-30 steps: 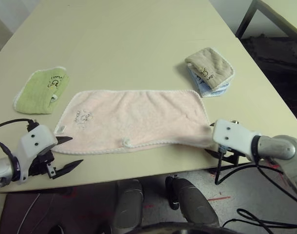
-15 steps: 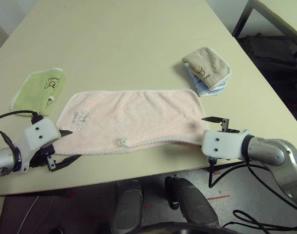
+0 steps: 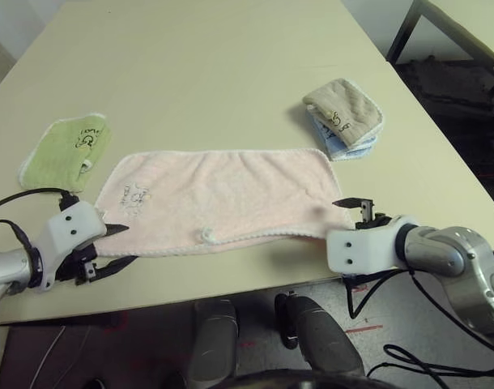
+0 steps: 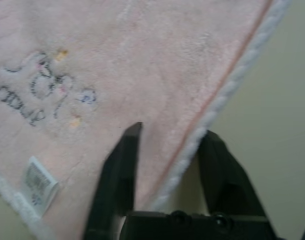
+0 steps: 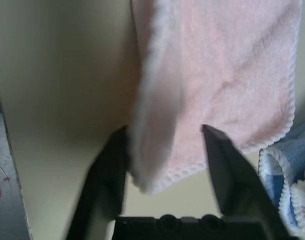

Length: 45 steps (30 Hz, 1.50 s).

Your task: Fold the towel and set it aside.

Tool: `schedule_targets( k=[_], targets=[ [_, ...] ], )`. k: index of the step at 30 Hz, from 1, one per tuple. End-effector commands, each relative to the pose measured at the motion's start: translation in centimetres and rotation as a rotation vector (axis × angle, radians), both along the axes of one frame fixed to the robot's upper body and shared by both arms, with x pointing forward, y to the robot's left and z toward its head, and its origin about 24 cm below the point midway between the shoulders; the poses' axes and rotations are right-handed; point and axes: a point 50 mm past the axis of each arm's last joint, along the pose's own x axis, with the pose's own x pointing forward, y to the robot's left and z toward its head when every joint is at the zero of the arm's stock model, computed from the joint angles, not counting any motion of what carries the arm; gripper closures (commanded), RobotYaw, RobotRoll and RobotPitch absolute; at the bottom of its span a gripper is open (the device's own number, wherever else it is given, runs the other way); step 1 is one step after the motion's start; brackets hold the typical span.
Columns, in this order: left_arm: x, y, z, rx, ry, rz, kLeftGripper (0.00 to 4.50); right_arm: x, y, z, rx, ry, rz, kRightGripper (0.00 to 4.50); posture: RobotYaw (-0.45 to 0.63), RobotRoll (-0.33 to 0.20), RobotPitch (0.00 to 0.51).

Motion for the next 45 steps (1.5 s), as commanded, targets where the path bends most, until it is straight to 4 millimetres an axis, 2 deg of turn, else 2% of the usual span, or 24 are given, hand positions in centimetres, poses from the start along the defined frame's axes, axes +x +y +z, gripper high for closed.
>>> schedule_targets(
  k=[1, 3, 5, 6, 16, 18, 25, 29, 36, 39, 42, 45],
  targets=[
    [-0.3, 0.2, -1.0, 0.000, 0.044, 0.021, 3.76, -0.1, 0.3, 0.2, 0.000, 0.000, 0.015, 2.90, -0.10, 0.000, 0.189],
    [-0.2, 0.2, -1.0, -0.001, 0.045, 0.020, 4.45, -0.1, 0.3, 0.2, 0.008, -0.003, 0.014, 3.59, -0.10, 0.000, 0.187],
    [-0.2, 0.3, -1.0, -0.001, 0.044, 0.020, 4.50, -0.1, 0.3, 0.2, 0.021, 0.002, 0.008, 4.37, -0.11, 0.000, 0.184],
    [-0.2, 0.3, -0.9, -0.001, 0.044, 0.020, 4.50, -0.1, 0.4, 0.2, 0.024, 0.004, 0.006, 4.48, -0.11, 0.000, 0.184],
    [0.4, 1.2, -0.1, 0.002, 0.038, 0.022, 4.50, 0.2, 0.6, 0.3, 0.054, 0.025, 0.018, 4.48, -0.10, 0.000, 0.183],
    [0.5, 1.4, 0.5, -0.022, 0.057, 0.017, 4.50, 1.1, 0.3, 1.4, 0.113, 0.059, -0.013, 4.48, -0.10, 0.000, 0.182],
    [0.9, 2.3, 4.6, -0.192, 0.194, 0.030, 4.50, 3.9, -0.5, 5.5, 0.284, 0.218, -0.088, 4.48, -0.10, 0.000, 0.176],
    [1.0, 2.2, 7.0, -0.301, 0.269, 0.028, 4.50, 5.1, -0.5, 7.5, 0.365, 0.270, -0.111, 4.48, -0.10, 0.000, 0.174],
    [1.3, 2.6, 9.7, -0.364, 0.342, 0.044, 4.50, 6.0, 0.0, 8.9, 0.453, 0.313, -0.128, 4.48, -0.10, 0.000, 0.170],
    [1.6, 3.2, 9.9, -0.305, 0.344, 0.058, 4.50, 6.2, 0.0, 9.1, 0.478, 0.311, -0.141, 4.48, -0.10, 0.000, 0.168],
    [1.5, 3.4, 8.8, -0.231, 0.374, 0.052, 4.50, 6.1, 0.2, 8.9, 0.482, 0.318, -0.141, 4.48, -0.10, 0.000, 0.168],
    [1.5, 2.8, 7.5, -0.193, 0.384, 0.023, 3.78, 5.8, 0.4, 8.7, 0.486, 0.326, -0.140, 4.50, -0.11, 0.000, 0.167]
  ],
)
